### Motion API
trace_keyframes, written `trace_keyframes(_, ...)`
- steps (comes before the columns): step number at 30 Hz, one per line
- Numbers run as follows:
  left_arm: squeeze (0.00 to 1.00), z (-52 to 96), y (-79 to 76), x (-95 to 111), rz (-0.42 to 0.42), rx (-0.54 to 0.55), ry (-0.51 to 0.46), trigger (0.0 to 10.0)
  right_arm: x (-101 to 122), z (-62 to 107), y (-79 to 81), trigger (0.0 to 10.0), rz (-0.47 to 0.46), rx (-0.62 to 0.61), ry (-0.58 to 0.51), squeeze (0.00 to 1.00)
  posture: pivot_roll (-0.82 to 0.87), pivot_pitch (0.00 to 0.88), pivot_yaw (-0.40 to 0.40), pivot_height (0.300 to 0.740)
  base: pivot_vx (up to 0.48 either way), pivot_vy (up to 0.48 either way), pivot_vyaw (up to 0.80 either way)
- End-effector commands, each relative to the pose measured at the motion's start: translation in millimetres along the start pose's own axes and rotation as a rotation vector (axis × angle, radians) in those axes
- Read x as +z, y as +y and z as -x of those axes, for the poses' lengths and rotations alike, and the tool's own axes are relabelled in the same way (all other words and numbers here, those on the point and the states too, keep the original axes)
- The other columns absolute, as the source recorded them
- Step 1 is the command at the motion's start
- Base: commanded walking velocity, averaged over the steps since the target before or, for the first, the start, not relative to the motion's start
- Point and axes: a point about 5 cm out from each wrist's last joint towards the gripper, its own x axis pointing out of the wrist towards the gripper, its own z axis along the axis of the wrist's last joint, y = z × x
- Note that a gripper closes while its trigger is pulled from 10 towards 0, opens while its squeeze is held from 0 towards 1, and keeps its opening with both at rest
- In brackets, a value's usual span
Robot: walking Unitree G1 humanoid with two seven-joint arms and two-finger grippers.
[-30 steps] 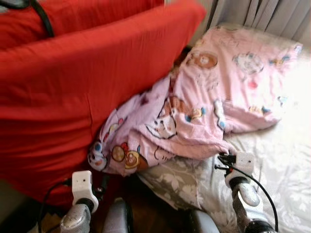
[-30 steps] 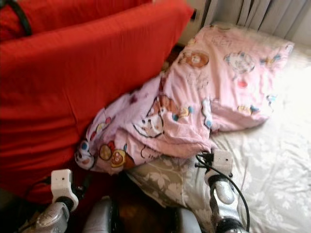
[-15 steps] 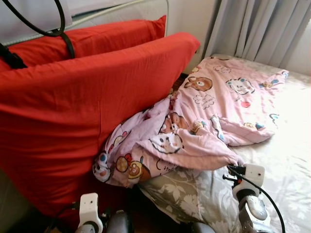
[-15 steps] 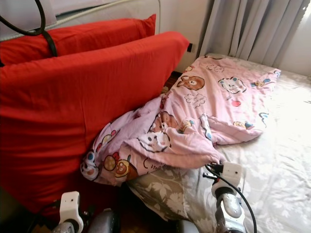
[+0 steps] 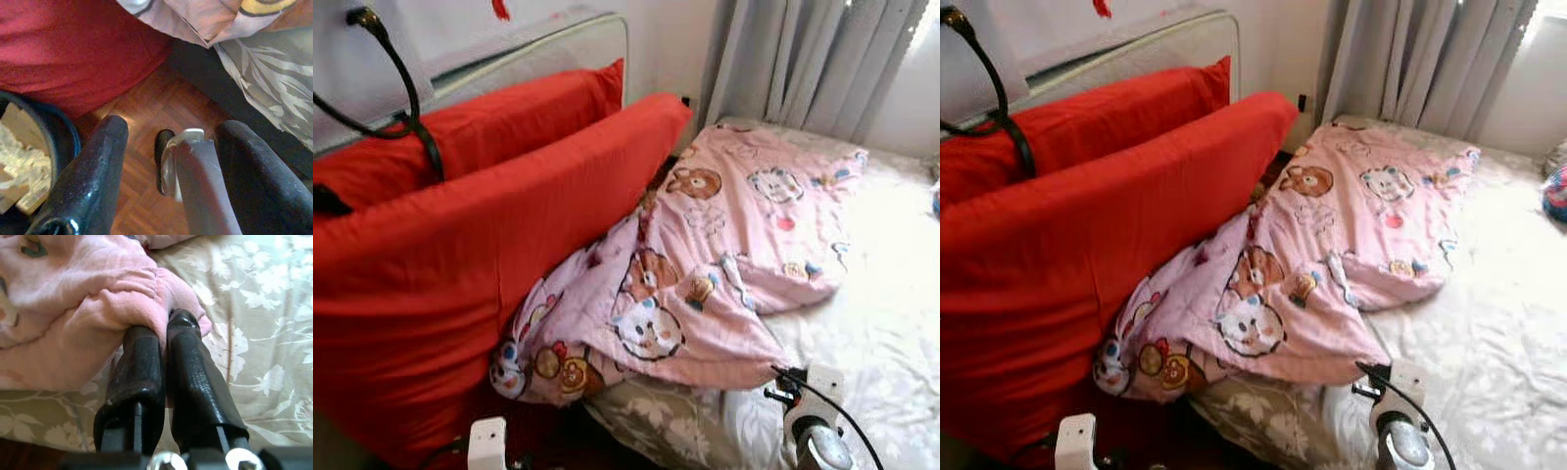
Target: Clean up the room
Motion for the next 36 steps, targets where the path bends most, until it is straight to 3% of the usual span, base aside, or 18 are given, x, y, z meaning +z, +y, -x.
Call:
trace_keyframes(1, 0.0, 2.5, 4.6, -9.1, -0.02, 0.011, 0.041, 10.0, -28.3, 9.2, -1.0, 10.0, 0.03, -0.019, 0.13, 0.0, -0.01, 0.0, -0.054, 0.74, 0.0, 0.0, 0.0)
trace_keyframes(5, 0.0, 3.1, 5.9, -11.6, -0.021, 0.016, 0.056, 10.0, -48.6, 17.6, -1.0, 10.0, 0.056, -0.019, 0.225, 0.0, 0.01, 0.0, -0.059, 0.74, 0.0, 0.0, 0.0)
trace_keyframes(8, 0.0, 3.0, 5.8, -11.4, -0.017, 0.014, 0.056, 10.0, -66.9, 26.0, 7.5, 10.0, 0.037, 0.001, 0.295, 0.0, 0.02, 0.0, -0.057, 0.74, 0.0, 0.0, 0.0)
trace_keyframes(16, 0.0, 1.8, -3.1, -13.5, -0.037, -0.002, 0.081, 10.0, -60.1, 21.3, 15.2, 10.0, 0.065, 0.051, 0.284, 0.0, 0.01, 0.0, -0.052, 0.74, 0.0, 0.0, 0.0)
trace_keyframes(25, 0.0, 1.8, -6.7, -16.1, -0.037, -0.002, 0.099, 10.0, -72.9, 27.6, 22.0, 10.0, 0.122, 0.104, 0.344, 0.0, 0.01, 0.0, -0.057, 0.74, 0.0, 0.0, 0.0)
trace_keyframes(36, 0.0, 0.8, -10.2, -14.4, -0.055, -0.018, 0.099, 10.0, -75.5, 29.8, 21.2, 10.0, 0.133, 0.089, 0.333, 0.0, 0.01, 0.0, -0.054, 0.74, 0.0, 0.0, 0.0)
